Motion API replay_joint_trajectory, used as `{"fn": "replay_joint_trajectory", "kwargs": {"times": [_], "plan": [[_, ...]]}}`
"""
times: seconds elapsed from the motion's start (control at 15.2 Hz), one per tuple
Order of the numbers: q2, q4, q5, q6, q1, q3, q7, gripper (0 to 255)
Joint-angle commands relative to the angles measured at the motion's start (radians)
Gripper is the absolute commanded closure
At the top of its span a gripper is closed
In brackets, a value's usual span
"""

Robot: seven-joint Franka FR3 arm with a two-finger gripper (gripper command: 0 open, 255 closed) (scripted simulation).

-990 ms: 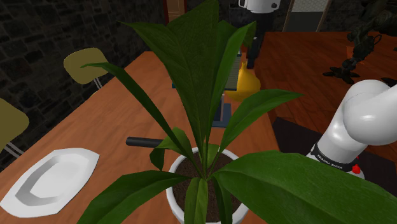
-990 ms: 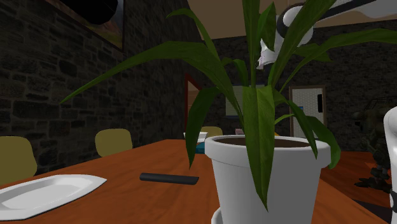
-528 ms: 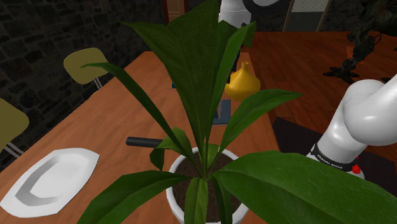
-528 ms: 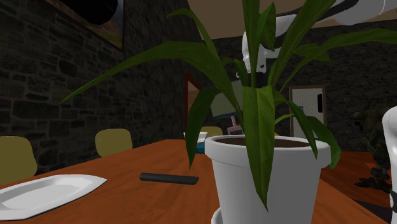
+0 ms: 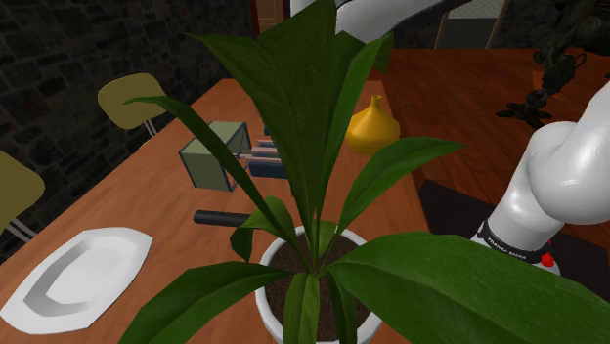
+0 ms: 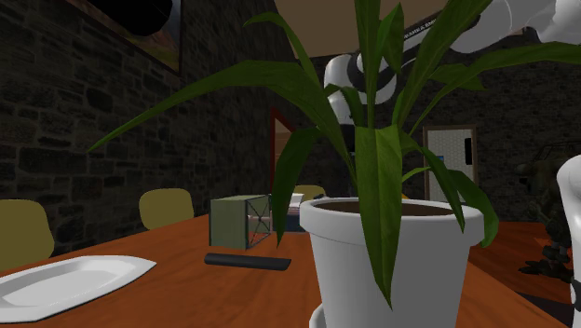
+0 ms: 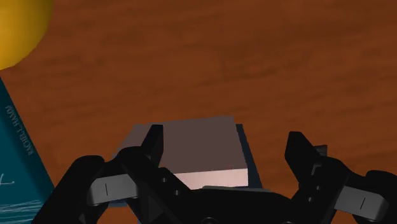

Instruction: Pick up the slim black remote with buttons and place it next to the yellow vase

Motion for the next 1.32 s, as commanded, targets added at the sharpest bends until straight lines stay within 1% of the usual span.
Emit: {"fn": "replay_joint_trajectory", "kwargs": {"times": [0.0,0.33,0.59,0.86,1.12,1.25], "plan": [[0.063,0.038,-0.002,0.024,0.011,0.019,0.018,0],[0.232,0.152,-0.027,0.076,0.043,0.059,0.066,0],[0.372,0.263,-0.058,0.101,0.077,0.08,0.104,0],[0.515,0.393,-0.094,0.109,0.119,0.094,0.138,0],[0.662,0.546,-0.129,0.099,0.169,0.102,0.165,0],[0.675,0.548,-0.138,0.109,0.164,0.11,0.17,0]]}}
